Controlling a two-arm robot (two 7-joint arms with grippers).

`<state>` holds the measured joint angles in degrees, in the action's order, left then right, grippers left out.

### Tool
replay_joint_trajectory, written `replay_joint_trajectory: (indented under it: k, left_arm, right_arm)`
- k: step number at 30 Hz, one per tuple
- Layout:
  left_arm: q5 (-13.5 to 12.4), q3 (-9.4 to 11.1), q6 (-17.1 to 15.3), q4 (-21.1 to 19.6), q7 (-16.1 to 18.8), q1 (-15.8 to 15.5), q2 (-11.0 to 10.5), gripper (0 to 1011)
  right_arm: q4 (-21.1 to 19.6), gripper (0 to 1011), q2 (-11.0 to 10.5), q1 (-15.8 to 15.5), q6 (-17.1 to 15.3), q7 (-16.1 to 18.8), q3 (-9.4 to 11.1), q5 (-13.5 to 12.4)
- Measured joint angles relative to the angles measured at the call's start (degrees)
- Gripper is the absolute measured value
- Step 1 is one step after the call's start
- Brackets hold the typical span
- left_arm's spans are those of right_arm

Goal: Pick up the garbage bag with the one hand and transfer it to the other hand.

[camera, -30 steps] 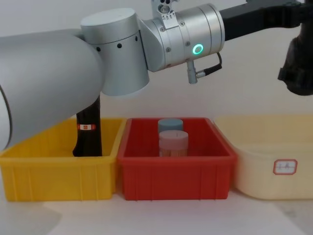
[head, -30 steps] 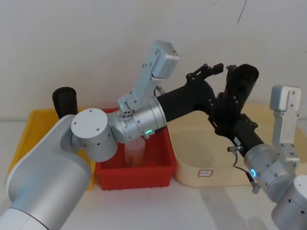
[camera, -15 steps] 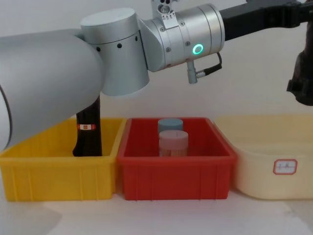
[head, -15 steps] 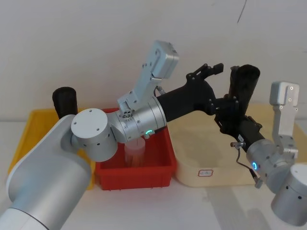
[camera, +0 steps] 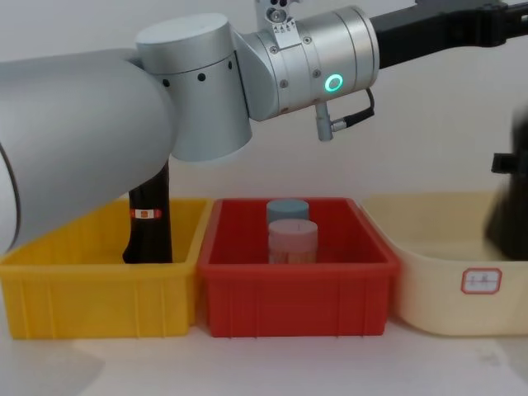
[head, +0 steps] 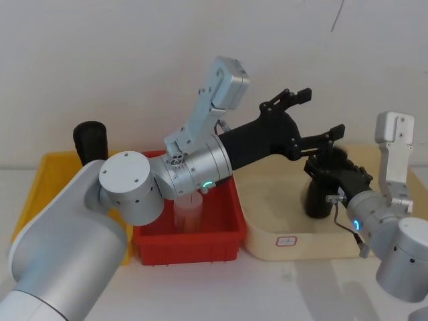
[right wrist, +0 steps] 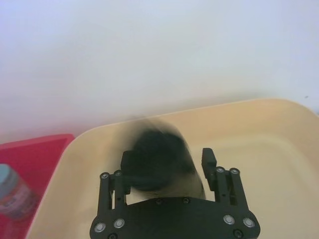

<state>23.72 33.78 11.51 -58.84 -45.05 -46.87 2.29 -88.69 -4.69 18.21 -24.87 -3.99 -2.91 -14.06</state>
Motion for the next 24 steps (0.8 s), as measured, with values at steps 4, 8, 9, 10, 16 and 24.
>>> replay_joint_trajectory:
  k: [4,8,9,10,16,24]
  left_arm:
    - [0.0,0.0,0.0,0.0,0.0,0.0,0.0,1002]
    - [0.0,0.0,0.0,0.0,0.0,0.0,0.0,1001]
    - [0.0,0.0,0.0,-0.1,0.0,0.0,-0.1,1002]
    - [0.0,0.0,0.0,-0.3,0.2,0.1,-0.2,1002]
    - [-0.4,-0.2,-0.2,-2.4,2.3,1.3,-1.1,1002]
    - [-1.9,-0.8,-1.7,-7.1,6.8,3.9,-3.2,1002]
  right_arm:
    - [0.6,915,0.3,0.4,-0.1,-1.0,0.4,0.6]
    - [0.9,1001,0.6,0.6,0.1,-1.8,0.7,1.1]
    - [1.0,1001,0.7,0.7,0.4,-2.1,0.9,1.2]
    - [1.0,1001,0.7,0.7,0.5,-2.2,1.0,1.3]
    - [0.7,1001,0.9,0.5,1.3,-2.3,1.3,1.6]
    - [-0.6,1002,0.4,-0.4,2.3,-0.3,1.2,1.6]
